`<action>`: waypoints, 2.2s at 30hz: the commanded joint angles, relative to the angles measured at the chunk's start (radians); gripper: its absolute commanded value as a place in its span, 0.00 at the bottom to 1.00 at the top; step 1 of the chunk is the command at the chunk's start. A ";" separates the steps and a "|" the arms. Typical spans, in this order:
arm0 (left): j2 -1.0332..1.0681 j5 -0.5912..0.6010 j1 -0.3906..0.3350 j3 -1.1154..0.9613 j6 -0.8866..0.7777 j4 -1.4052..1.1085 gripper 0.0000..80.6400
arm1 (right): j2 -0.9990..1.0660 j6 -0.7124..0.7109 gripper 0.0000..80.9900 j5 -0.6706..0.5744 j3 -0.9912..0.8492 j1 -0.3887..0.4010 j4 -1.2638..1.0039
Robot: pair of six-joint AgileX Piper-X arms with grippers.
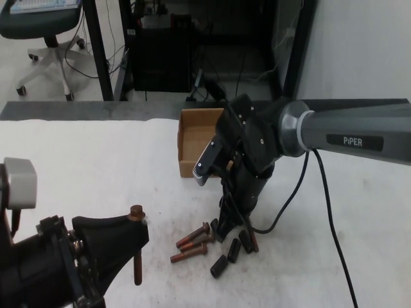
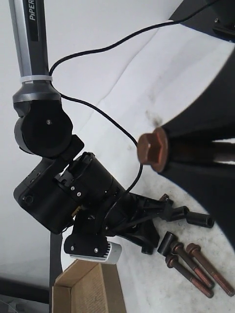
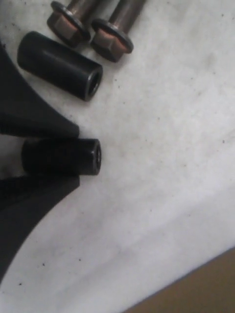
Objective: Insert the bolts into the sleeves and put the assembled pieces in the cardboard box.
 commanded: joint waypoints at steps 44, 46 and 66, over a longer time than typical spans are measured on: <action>0.479 0.301 0.000 -0.328 -0.195 -0.562 0.00 | -1.135 0.807 0.01 -0.374 0.979 0.152 -1.063; 0.489 0.303 0.000 -0.328 -0.195 -0.588 0.00 | -1.101 0.795 0.01 -0.368 0.979 0.157 -1.085; 0.490 0.181 -0.093 -0.328 -0.166 -0.682 0.00 | -0.916 0.514 0.01 -0.307 0.974 0.156 -1.449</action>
